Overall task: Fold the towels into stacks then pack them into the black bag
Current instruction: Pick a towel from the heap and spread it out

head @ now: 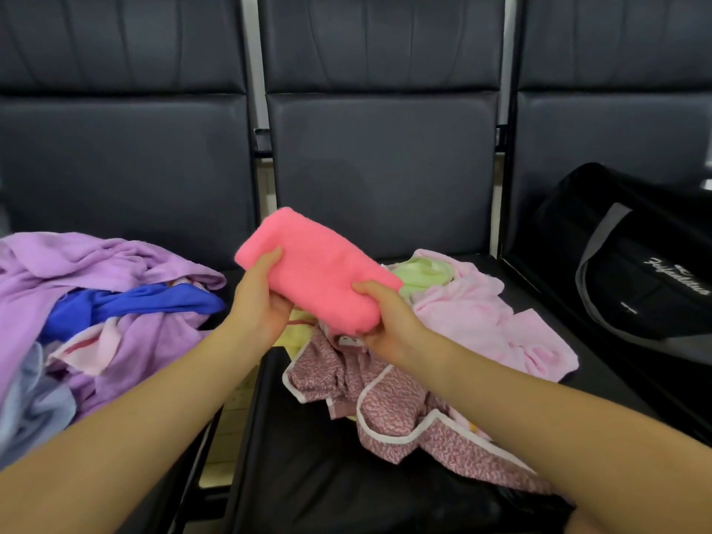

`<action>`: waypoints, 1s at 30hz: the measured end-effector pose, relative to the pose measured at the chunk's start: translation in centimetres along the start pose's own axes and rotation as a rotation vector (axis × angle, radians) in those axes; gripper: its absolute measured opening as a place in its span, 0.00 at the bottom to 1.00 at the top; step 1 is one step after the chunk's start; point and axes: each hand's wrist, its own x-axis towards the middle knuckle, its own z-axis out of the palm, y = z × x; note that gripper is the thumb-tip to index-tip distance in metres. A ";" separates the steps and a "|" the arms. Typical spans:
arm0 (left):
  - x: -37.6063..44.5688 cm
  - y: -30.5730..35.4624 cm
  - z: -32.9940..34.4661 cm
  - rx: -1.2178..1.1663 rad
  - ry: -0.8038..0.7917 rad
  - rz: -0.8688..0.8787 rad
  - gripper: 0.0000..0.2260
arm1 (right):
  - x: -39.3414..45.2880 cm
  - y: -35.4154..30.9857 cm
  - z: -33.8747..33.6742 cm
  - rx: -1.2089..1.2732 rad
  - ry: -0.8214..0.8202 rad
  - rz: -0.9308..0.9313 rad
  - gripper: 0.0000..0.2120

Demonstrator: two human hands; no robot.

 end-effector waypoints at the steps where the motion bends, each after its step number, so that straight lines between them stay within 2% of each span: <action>1: 0.6 0.1 -0.3 0.002 0.012 0.012 0.12 | 0.9 -0.8 0.0 -0.063 0.056 -0.061 0.11; 3: 1.8 0.1 -0.8 -0.003 0.023 0.007 0.13 | 2.9 -2.4 -0.2 -0.207 0.165 -0.192 0.16; 6: 3.9 -0.2 -1.8 0.076 0.030 -0.048 0.12 | 6.0 -4.0 -0.5 -0.497 0.262 -0.369 0.14; 10: 7.4 -0.2 -2.8 0.271 0.056 -0.080 0.16 | 10.5 -4.5 -0.4 -0.903 0.270 -0.512 0.14; 13: 10.7 0.1 -3.3 0.388 0.080 -0.029 0.14 | 14.3 -5.0 0.7 -1.008 0.257 -0.563 0.13; 17: 15.4 -0.3 -3.8 0.566 0.103 0.018 0.16 | 19.1 -6.1 0.9 -1.034 0.211 -0.535 0.16; 20: 18.0 -2.5 -4.4 0.791 0.146 0.015 0.19 | 21.6 -5.4 -1.0 -1.096 0.186 -0.400 0.19; 24: 18.8 -4.9 -4.5 1.175 0.191 0.179 0.14 | 22.3 -5.3 -3.1 -1.157 0.306 -0.269 0.21; 27: 18.2 -4.9 -3.6 1.297 0.146 0.135 0.17 | 20.8 -6.6 -3.6 -1.256 0.377 -0.166 0.26; 30: 16.7 -4.1 -2.6 1.344 0.152 0.032 0.22 | 18.4 -7.9 -4.3 -1.349 0.424 -0.288 0.30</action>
